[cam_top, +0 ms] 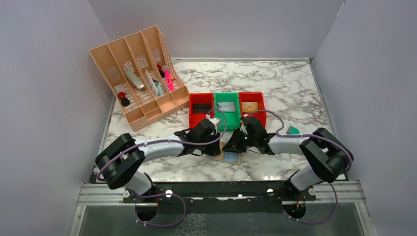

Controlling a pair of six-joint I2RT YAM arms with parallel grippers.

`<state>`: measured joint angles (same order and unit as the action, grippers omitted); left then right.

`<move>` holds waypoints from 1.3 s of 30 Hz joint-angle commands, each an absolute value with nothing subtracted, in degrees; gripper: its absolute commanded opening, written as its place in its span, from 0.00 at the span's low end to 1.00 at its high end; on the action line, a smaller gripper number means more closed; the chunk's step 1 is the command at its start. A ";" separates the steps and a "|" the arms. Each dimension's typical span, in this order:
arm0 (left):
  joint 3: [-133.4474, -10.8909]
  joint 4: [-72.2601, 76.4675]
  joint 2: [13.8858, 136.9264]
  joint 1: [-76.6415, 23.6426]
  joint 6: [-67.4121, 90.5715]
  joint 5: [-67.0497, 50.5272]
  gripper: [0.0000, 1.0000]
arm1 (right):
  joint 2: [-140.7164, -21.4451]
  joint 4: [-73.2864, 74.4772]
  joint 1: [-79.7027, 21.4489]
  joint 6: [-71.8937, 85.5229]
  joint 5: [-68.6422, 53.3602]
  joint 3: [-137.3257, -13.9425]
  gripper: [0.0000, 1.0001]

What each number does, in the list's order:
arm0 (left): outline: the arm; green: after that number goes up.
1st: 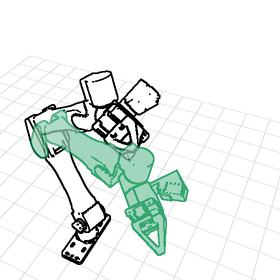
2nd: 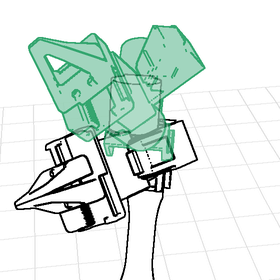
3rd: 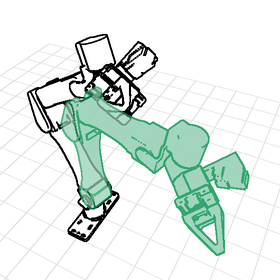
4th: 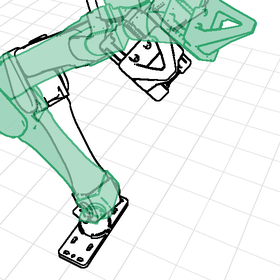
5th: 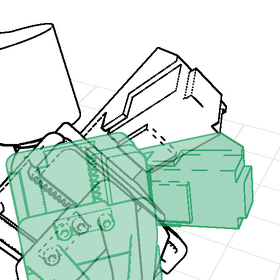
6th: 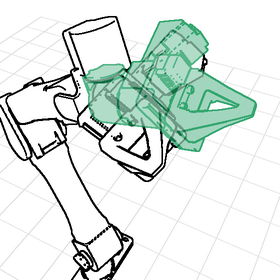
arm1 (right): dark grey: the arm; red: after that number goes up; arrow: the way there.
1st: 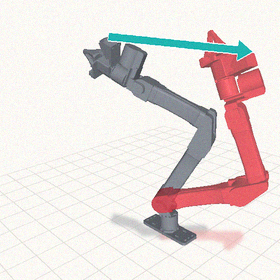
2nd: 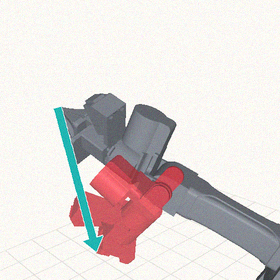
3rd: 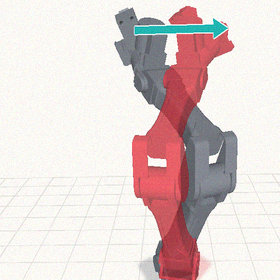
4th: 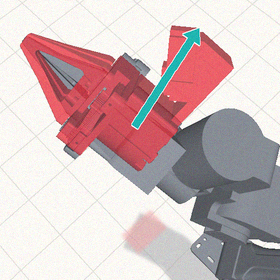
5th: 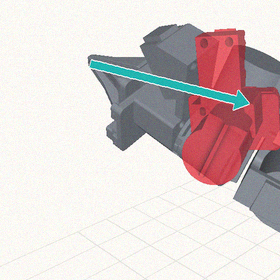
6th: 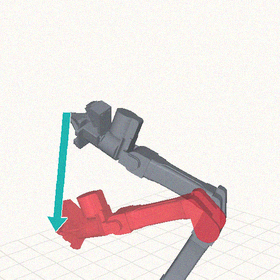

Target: Take the credit cards out of the card holder

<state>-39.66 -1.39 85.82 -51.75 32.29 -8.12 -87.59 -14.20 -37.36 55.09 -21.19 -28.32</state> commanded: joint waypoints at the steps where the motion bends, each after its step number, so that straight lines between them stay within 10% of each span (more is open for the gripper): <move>1: -39.89 -9.09 82.45 -51.97 31.27 -1.07 0.38 | -85.60 -10.13 -37.04 51.42 -17.14 -29.36 0.23; 8: -42.58 -9.93 85.97 -51.77 30.64 0.66 0.43 | -85.60 -10.89 -37.08 49.92 -19.21 -29.27 0.24; 18: -39.24 -7.38 87.28 -51.86 31.41 -4.44 0.15 | -88.36 -16.94 -37.08 51.67 -26.52 -29.25 0.24; 30: -37.53 -7.05 84.77 -52.68 33.53 -6.52 0.08 | -90.05 -15.01 -37.17 52.17 -24.49 -30.06 0.31; 39: -37.62 -5.58 82.46 -53.69 33.02 -7.79 0.18 | -88.20 -12.79 -37.44 48.55 -25.01 -32.00 0.04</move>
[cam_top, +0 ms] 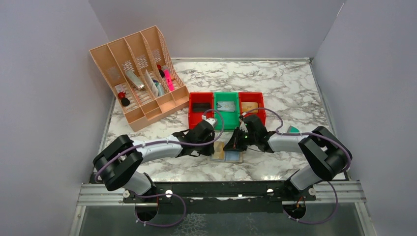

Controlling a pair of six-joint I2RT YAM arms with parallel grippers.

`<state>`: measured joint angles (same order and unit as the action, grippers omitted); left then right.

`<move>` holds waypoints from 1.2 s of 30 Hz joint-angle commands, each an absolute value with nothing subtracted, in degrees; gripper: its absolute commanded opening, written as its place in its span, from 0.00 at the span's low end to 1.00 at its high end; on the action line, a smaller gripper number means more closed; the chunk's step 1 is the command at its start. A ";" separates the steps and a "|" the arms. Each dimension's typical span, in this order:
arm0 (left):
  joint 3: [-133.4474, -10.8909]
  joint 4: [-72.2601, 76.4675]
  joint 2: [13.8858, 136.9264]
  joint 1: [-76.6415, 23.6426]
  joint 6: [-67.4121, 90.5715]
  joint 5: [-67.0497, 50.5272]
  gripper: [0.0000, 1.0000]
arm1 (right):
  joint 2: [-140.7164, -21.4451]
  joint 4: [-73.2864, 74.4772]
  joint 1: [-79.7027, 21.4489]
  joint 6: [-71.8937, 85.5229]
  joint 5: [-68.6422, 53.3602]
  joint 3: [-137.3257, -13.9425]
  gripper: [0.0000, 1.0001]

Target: Take the credit cards out of the card holder

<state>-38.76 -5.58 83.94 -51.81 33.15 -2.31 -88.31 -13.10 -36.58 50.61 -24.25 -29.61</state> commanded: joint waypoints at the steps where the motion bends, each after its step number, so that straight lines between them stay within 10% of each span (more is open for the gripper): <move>1: -37.69 -5.59 82.26 -53.70 32.52 -8.27 0.19 | -87.79 -13.46 -37.44 48.66 -24.91 -31.42 0.03; 14: -41.00 -9.25 78.62 -53.79 31.56 -0.39 0.47 | -82.34 -9.95 -37.44 46.17 -23.87 -30.96 0.23; 36: -35.63 -3.12 86.60 -53.94 34.72 -8.08 0.13 | -89.02 -14.59 -37.44 49.41 -29.98 -28.99 0.27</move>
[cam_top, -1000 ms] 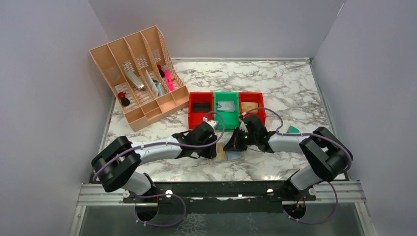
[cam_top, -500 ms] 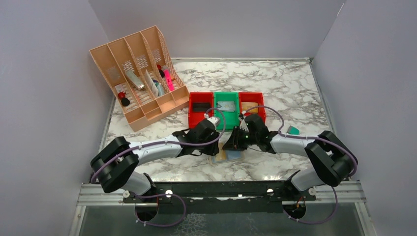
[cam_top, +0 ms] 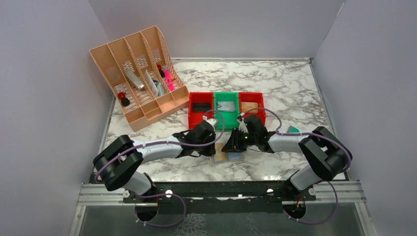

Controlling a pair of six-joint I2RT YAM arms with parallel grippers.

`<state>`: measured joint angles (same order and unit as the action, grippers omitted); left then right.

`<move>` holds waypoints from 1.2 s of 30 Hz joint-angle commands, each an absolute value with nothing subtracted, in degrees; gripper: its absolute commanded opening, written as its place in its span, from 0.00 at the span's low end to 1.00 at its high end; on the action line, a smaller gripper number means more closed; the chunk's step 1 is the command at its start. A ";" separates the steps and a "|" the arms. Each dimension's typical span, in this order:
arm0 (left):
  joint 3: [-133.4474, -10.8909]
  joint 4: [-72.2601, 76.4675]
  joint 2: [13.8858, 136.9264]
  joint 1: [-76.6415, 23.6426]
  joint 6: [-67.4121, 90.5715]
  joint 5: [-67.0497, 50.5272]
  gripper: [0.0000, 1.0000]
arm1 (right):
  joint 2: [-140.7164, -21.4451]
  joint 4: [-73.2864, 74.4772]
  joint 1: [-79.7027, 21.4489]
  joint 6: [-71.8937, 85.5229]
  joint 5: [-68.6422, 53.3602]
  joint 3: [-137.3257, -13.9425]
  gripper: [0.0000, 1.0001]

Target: Take the credit cards out of the card holder

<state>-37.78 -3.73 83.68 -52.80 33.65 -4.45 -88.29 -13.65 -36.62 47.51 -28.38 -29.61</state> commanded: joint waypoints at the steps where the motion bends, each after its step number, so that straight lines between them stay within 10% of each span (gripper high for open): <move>1: -35.68 -3.16 86.53 -53.96 34.65 -8.16 0.12 | -88.54 -12.99 -37.44 49.76 -28.00 -29.22 0.28; 19: -36.76 -3.13 85.30 -54.22 35.31 -7.10 0.07 | -85.74 -7.29 -37.70 43.20 -26.28 -29.54 0.31; 36: -36.11 -4.56 84.49 -54.47 35.77 -4.15 0.03 | -84.06 -9.53 -36.80 46.00 -27.00 -28.27 0.01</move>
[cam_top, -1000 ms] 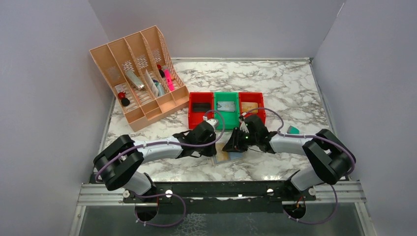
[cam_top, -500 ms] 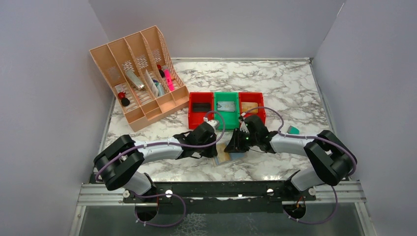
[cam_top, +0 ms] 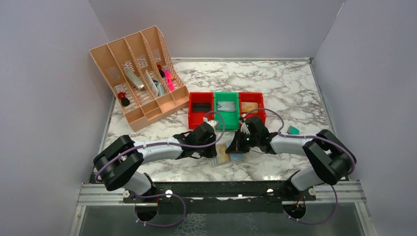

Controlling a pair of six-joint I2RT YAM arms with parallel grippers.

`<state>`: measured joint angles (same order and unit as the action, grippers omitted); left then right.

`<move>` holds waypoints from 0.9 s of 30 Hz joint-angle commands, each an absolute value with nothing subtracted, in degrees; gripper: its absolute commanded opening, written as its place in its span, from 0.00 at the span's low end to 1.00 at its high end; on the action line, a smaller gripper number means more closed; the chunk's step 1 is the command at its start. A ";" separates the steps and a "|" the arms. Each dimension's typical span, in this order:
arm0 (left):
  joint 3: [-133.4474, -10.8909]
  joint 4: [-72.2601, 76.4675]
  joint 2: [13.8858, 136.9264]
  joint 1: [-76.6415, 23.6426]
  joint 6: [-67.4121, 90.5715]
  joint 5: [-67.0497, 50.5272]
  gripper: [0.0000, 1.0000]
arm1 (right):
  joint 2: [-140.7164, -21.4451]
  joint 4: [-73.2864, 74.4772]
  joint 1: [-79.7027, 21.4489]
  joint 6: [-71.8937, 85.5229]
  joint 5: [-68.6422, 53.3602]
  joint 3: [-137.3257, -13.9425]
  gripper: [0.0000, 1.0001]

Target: Take the credit cards out of the card holder

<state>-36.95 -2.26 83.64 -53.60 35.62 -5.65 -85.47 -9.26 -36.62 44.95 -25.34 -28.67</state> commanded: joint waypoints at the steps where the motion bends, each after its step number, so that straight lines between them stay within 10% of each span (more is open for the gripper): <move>1: -36.08 -4.99 84.17 -54.48 35.82 -3.61 0.03 | -83.82 -9.08 -36.36 45.97 -26.92 -28.15 0.01; 16: -36.12 -6.00 82.35 -54.42 35.99 -1.19 0.03 | -80.02 -7.27 -34.61 45.75 -25.57 -25.52 0.01; 27: -36.77 -5.33 83.67 -54.45 35.42 -2.43 0.02 | -87.59 -17.29 -34.63 45.53 -36.27 -25.07 0.28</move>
<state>-36.95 -3.14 83.09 -54.13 36.14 -3.38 -84.16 -12.10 -34.85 45.98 -30.39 -25.15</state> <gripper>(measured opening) 0.034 0.277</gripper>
